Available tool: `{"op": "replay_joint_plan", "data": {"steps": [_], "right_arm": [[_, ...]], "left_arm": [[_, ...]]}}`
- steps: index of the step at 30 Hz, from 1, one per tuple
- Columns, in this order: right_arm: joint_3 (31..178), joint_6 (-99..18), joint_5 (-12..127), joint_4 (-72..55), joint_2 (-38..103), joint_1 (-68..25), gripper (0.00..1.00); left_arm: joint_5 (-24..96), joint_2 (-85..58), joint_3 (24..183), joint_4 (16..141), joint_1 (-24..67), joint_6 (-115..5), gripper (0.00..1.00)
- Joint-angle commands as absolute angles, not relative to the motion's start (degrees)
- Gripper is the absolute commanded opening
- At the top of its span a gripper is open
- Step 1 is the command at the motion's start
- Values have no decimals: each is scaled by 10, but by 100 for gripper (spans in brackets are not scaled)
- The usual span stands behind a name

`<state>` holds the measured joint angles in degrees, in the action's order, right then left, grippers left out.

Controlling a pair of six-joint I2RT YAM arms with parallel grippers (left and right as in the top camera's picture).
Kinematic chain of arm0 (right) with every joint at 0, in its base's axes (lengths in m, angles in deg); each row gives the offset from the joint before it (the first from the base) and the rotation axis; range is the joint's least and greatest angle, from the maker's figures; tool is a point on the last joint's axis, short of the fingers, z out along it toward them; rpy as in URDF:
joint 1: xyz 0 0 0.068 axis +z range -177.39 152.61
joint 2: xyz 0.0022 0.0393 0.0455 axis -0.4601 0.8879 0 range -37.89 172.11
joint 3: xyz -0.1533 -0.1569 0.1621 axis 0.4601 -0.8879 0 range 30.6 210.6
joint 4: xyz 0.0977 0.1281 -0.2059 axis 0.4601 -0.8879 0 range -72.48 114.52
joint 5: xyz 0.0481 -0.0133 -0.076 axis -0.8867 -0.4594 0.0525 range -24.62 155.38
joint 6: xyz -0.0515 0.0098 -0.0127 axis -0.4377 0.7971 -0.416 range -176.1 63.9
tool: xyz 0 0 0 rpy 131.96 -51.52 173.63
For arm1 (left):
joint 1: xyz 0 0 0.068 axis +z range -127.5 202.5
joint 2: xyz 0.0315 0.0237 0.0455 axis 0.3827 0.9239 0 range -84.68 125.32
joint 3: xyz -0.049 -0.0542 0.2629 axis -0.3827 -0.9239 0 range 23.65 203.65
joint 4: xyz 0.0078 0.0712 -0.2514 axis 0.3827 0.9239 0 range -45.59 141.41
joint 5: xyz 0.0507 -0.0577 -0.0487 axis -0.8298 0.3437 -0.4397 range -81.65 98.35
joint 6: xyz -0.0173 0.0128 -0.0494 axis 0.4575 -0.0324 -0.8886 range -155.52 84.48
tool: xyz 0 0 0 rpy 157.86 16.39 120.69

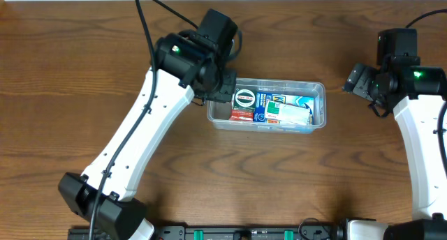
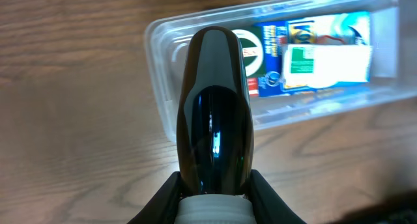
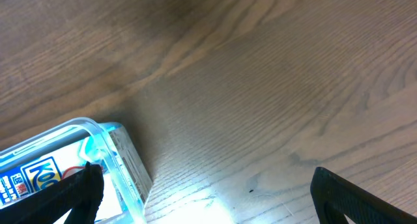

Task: Pack container
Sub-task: 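Lower the bottle into the container with the left gripper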

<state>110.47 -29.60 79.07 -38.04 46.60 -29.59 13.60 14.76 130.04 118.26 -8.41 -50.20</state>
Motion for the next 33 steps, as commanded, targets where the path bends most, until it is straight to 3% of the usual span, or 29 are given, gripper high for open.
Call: {"op": "replay_joint_plan", "data": {"steps": [1, 16, 33], "right_arm": [[1112, -296, 794, -381, 461, -300, 99], [1112, -296, 794, -381, 461, -300, 99], [1112, -296, 794, -381, 461, -300, 99]], "left_arm": [[87, 154, 1294, 1176, -91, -543, 27], [87, 275, 1294, 1195, -117, -560, 27], [85, 312, 1274, 1206, -115, -560, 27]]}}
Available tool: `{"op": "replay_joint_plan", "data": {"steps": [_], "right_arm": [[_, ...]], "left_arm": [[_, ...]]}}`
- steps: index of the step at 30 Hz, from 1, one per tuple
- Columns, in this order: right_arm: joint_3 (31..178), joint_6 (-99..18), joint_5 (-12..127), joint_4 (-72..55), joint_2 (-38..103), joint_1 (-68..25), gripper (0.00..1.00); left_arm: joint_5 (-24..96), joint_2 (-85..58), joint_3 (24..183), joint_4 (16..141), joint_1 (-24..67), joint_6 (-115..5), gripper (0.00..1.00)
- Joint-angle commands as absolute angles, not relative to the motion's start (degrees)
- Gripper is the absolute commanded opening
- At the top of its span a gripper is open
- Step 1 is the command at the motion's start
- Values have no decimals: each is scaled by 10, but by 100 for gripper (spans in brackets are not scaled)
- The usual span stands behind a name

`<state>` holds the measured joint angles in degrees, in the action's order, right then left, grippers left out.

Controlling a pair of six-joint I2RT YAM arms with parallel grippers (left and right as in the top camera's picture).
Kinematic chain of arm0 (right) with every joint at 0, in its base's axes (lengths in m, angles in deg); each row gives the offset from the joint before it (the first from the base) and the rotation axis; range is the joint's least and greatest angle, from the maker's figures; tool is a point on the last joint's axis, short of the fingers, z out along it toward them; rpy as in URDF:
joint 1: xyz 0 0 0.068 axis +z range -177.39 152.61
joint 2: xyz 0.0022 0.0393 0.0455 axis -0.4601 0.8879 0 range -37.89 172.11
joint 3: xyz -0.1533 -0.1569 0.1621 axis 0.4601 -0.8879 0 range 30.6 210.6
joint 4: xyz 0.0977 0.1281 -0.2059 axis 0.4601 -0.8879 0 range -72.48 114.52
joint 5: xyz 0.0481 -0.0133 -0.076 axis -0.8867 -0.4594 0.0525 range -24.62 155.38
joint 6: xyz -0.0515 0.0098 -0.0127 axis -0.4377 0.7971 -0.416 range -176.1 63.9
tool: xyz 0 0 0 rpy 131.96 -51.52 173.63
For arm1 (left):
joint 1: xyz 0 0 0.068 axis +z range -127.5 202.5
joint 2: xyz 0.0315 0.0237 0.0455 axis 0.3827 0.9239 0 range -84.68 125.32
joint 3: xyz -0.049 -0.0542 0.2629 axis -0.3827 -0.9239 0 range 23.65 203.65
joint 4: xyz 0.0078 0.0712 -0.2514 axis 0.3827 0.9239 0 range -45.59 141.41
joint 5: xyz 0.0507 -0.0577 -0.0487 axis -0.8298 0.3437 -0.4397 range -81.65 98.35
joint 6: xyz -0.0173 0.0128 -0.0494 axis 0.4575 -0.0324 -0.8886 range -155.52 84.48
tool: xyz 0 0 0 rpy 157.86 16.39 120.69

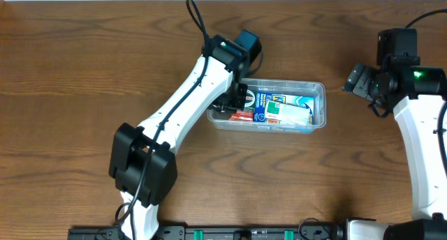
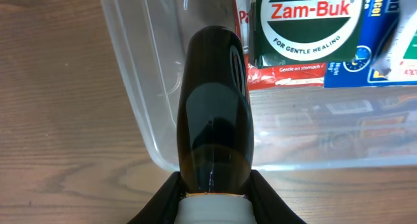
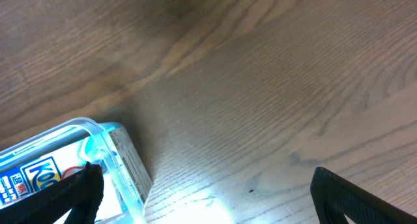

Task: Pack container
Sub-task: 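Lower the bottle into the container with the left gripper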

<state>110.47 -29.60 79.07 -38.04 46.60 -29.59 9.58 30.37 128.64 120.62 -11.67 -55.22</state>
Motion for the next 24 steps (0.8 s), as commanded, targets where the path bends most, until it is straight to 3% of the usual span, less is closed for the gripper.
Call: {"op": "replay_joint_plan", "data": {"steps": [1, 24], "right_arm": [[1112, -296, 794, -381, 461, -300, 99], [1112, -296, 794, -381, 461, -300, 99]], "left_arm": [[85, 312, 1268, 1202, -115, -560, 26], [82, 312, 1210, 1105, -114, -558, 27]]}}
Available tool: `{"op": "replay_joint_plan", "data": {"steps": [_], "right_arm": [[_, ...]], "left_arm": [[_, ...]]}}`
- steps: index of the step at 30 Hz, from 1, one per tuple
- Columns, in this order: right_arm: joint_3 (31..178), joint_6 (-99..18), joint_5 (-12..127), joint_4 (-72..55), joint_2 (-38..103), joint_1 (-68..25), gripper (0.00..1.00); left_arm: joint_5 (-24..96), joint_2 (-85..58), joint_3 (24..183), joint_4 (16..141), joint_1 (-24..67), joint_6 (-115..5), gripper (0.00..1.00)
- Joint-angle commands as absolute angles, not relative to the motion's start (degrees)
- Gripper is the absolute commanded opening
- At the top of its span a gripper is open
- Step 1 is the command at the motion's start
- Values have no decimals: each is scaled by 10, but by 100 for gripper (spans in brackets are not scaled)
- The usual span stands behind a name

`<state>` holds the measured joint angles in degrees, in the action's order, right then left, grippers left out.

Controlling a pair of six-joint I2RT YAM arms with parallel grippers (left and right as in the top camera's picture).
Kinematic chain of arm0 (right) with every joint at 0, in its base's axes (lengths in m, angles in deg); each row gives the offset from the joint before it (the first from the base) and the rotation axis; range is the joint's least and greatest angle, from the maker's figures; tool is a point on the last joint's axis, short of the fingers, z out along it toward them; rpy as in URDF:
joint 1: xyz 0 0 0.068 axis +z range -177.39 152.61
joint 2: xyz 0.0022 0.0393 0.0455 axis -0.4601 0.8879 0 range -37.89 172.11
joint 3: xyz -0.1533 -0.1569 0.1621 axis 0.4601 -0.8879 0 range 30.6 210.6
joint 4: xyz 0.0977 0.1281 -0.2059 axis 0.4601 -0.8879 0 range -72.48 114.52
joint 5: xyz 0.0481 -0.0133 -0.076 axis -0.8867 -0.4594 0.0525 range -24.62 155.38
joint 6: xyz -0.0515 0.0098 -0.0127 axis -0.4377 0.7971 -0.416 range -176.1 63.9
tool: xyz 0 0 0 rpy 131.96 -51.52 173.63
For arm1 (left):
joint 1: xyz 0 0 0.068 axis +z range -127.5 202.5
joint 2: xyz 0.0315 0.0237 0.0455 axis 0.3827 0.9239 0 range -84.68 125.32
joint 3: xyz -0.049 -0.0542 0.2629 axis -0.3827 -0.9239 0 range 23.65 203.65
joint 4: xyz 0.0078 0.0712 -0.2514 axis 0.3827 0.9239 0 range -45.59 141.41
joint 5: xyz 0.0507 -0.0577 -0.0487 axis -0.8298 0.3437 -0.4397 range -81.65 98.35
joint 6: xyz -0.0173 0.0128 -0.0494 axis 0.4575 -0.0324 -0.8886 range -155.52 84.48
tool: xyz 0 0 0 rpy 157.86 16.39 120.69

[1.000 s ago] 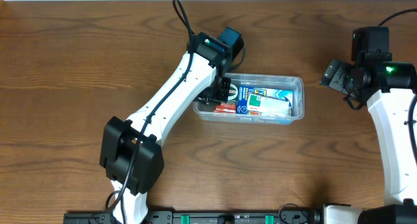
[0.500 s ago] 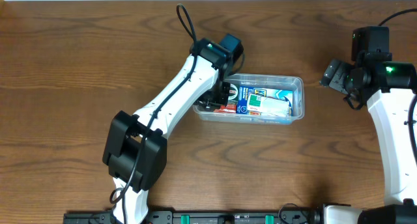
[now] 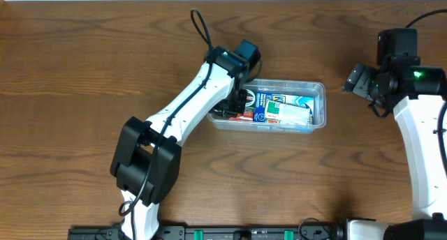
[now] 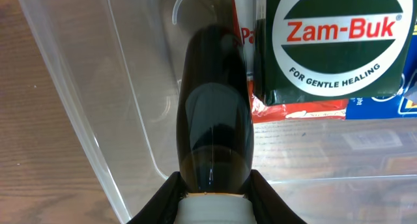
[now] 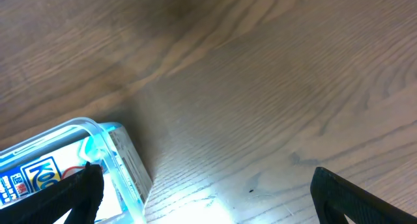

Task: Pack container
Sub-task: 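Lower the bottle into the container with the left gripper, then open the left gripper and lift it away from the upright bottle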

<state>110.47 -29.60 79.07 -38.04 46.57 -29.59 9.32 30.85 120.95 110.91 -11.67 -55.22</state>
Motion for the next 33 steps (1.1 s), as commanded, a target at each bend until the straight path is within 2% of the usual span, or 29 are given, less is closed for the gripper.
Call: {"op": "replay_joint_plan", "data": {"steps": [1, 8, 9, 10, 14, 28, 33], "right_arm": [[1112, -296, 794, -381, 461, -300, 99], [1112, -296, 794, -381, 461, -300, 99], [1112, -296, 794, -381, 461, -300, 99], [1112, -296, 794, -381, 461, -300, 99], [1112, -296, 794, -381, 461, -300, 99], [1112, -296, 794, -381, 461, -300, 99], [1112, -296, 794, -381, 461, -300, 99]], "left_arm": [[82, 312, 1210, 1103, -114, -558, 27], [82, 312, 1209, 1099, -114, -558, 28], [82, 312, 1209, 1098, -114, -558, 38], [82, 312, 1209, 1098, -114, -558, 42], [82, 312, 1209, 1098, -114, -558, 47], [83, 312, 1209, 1093, -114, -558, 48], [91, 298, 1240, 1133, -114, -557, 58]]}}
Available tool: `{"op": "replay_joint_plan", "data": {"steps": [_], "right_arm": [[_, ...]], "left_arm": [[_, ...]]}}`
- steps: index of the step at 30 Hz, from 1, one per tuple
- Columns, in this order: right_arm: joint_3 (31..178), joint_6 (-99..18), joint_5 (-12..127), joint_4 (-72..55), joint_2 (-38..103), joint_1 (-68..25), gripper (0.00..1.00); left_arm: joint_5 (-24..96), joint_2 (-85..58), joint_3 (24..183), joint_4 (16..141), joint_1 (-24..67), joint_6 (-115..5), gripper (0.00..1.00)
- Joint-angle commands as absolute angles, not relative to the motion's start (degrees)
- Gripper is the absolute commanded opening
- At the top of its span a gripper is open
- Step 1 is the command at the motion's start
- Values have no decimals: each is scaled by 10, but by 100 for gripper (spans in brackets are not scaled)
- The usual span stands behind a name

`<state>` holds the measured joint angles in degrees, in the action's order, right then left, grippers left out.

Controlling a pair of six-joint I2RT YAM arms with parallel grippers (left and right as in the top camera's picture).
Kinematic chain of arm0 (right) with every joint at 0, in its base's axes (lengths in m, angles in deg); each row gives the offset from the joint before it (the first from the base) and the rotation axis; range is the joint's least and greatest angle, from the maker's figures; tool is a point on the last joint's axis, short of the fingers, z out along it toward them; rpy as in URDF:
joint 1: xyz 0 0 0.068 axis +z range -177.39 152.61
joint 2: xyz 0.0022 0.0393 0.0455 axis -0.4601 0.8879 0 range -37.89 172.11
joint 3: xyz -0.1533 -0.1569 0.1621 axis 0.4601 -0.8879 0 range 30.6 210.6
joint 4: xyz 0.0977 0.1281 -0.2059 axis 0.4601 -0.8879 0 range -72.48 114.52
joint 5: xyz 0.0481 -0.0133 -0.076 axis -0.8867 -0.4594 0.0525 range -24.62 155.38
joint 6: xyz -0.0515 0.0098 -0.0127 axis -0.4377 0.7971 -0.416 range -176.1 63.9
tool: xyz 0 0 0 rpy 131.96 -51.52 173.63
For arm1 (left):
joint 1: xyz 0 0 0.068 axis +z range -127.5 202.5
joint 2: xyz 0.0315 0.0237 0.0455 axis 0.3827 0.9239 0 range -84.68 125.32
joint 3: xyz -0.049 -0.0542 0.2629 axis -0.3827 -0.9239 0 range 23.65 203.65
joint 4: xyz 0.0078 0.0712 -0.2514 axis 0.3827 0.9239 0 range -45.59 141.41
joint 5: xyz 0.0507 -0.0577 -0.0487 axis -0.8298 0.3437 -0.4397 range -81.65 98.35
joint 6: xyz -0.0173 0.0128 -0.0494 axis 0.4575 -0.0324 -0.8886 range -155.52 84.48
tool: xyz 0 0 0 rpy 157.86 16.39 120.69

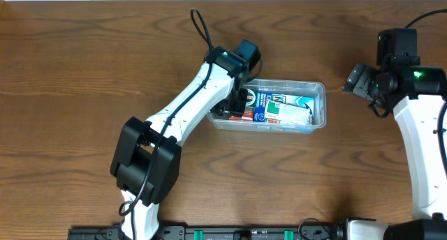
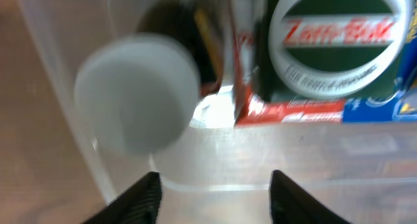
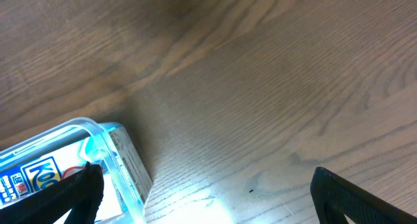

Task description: Pack container

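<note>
The clear plastic container [image 1: 318,88] lies at the table's middle, and its left wall [image 2: 52,55] shows in the left wrist view. A dark bottle with a white cap [image 2: 137,94] rests free in the container's left end, blurred, cap toward the camera. Beside it sit a green Zam-Buk box [image 2: 332,42] and a red box [image 2: 293,110]. My left gripper [image 2: 215,201] hangs open just over that end, its fingers apart and holding nothing. My right gripper [image 3: 208,201] stands open over bare wood right of the container's right corner [image 3: 111,159].
Blue and white packets [image 1: 286,109] fill the container's middle and right. The left arm [image 1: 188,121] stretches diagonally from the front left to the container. The wooden table [image 1: 70,79] surrounds it on all sides.
My left gripper was shut on the dark bottle inside the container's left end. It is now open, and the bottle lies loose below it. The right arm has not moved.
My left gripper held the dark bottle above the table just left of the container. Then it held it over the container's left end, then lower inside it beside the Zam-Buk box. Now the bottle lies released there. The right gripper stayed open and still.
</note>
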<state>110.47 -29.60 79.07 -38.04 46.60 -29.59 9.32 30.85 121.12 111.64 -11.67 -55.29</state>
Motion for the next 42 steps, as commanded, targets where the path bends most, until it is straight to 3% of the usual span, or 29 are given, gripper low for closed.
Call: {"op": "replay_joint_plan", "data": {"steps": [1, 8, 11, 12, 21, 33, 42], "right_arm": [[1112, -296, 794, -381, 461, -300, 99], [1112, -296, 794, -381, 461, -300, 99], [1112, -296, 794, -381, 461, -300, 99], [1112, -296, 794, -381, 461, -300, 99], [1112, -296, 794, -381, 461, -300, 99], [1112, -296, 794, -381, 461, -300, 99], [1112, -296, 794, -381, 461, -300, 99]], "left_arm": [[91, 291, 1253, 1147, -114, -554, 59], [77, 195, 1327, 1233, -106, -536, 73], [76, 126, 1327, 1247, -100, -536, 96], [77, 103, 1327, 1256, -100, -536, 98], [77, -52, 1327, 1274, -103, -536, 98], [41, -127, 1300, 1354, -102, -521, 98], [1, -259, 1110, 1188, -12, -521, 98]]}}
